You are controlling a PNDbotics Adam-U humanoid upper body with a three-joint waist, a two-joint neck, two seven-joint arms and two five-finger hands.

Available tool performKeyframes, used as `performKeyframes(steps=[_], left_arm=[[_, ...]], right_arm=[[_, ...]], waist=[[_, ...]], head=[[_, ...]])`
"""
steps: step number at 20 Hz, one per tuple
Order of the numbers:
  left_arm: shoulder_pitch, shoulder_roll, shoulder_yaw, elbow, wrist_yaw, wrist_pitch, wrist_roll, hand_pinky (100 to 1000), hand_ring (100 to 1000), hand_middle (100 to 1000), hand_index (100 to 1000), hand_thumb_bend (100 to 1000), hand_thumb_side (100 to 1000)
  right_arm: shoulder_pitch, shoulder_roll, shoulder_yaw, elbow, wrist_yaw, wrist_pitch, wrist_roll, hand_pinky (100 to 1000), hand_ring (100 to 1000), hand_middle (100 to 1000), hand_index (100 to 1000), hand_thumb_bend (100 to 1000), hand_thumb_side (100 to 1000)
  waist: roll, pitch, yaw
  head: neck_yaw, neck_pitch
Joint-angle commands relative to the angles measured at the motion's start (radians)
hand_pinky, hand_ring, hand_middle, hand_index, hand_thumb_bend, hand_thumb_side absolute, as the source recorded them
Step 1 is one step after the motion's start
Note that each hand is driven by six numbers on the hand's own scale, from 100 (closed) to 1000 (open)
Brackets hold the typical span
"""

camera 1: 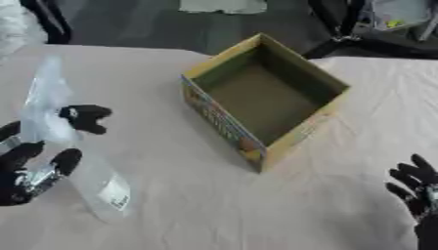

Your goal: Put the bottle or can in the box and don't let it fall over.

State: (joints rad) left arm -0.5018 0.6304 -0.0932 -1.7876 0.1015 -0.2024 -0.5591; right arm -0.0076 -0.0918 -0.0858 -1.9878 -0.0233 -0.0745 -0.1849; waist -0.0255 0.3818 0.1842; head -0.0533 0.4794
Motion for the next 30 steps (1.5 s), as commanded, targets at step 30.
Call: performKeyframes(steps=[30], left_arm=[[-0.025,-0.041,-0.019,0.029,0.11,0.089,-0.028,1000,819,826,617,100,576]], right_arm=[[-0.009,-0.005,-0.006,-0.012,-0.009,0.008,-0.007,821,856,995,743,100,844]], waist=[[-0.001,-0.015,-0.006]], head=[[0.009,-0.022]])
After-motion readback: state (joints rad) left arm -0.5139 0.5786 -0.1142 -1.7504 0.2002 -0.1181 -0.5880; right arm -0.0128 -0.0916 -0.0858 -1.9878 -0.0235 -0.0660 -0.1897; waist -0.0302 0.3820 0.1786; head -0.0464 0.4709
